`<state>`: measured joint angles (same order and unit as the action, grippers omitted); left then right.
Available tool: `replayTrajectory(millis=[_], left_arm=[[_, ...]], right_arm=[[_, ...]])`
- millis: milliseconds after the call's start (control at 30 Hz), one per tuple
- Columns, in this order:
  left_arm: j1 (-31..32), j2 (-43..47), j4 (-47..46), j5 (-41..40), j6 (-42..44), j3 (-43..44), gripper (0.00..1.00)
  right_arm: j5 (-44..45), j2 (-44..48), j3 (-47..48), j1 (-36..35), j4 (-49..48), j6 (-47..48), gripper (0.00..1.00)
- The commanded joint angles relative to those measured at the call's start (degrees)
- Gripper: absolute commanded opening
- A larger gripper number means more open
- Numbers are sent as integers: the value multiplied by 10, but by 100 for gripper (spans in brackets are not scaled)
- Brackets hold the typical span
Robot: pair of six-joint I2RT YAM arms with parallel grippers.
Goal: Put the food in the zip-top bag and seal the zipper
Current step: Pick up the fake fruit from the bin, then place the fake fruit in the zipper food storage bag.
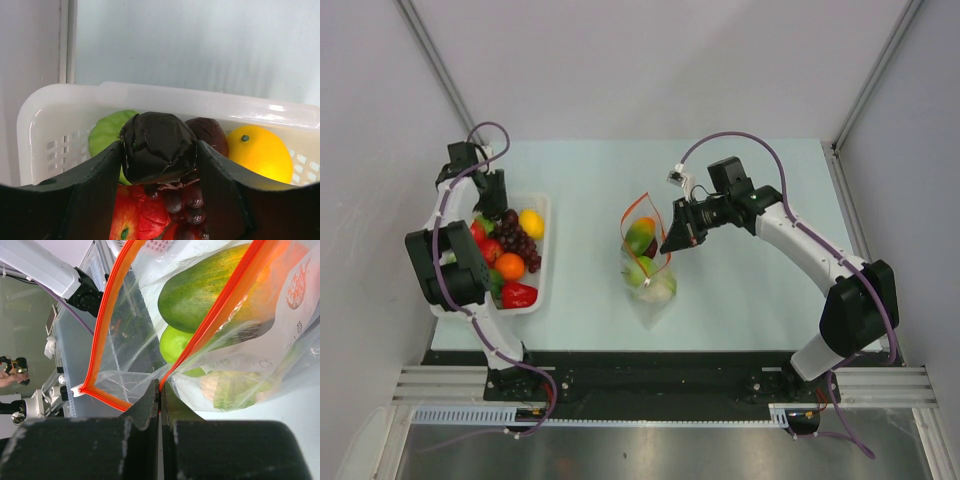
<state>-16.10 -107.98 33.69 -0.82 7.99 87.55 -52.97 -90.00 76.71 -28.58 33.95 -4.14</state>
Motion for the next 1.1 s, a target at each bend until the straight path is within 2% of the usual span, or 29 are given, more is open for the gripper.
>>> replayTrajectory(millis=[0, 100, 200, 400, 633, 833, 967, 1067], left_arm=[[2, 28, -7, 30, -12, 29, 58], [2, 45, 10, 47, -10, 46, 46], [9, 77, 30, 83, -3, 57, 41], [90, 204, 23, 171, 33, 40, 41], [268, 309, 52, 286, 28, 38, 46], [384, 345, 61, 327, 8, -20, 46], [438, 364, 47, 336, 13, -81, 49], [472, 357, 41, 334, 12, -90, 51]], right_arm=[[-7, 3, 0, 5, -13, 4, 0], [-7, 5, 0, 5, -13, 3, 0], [-6, 7, 0, 5, -13, 4, 0], [-3, 13, -7, 1, -13, 9, 0], [2, 27, -8, -7, -20, 0, 0], [1, 36, 1, -8, -28, -10, 0], [-1, 40, 6, -7, -22, -9, 0], [-6, 41, 12, -7, -17, -7, 0]])
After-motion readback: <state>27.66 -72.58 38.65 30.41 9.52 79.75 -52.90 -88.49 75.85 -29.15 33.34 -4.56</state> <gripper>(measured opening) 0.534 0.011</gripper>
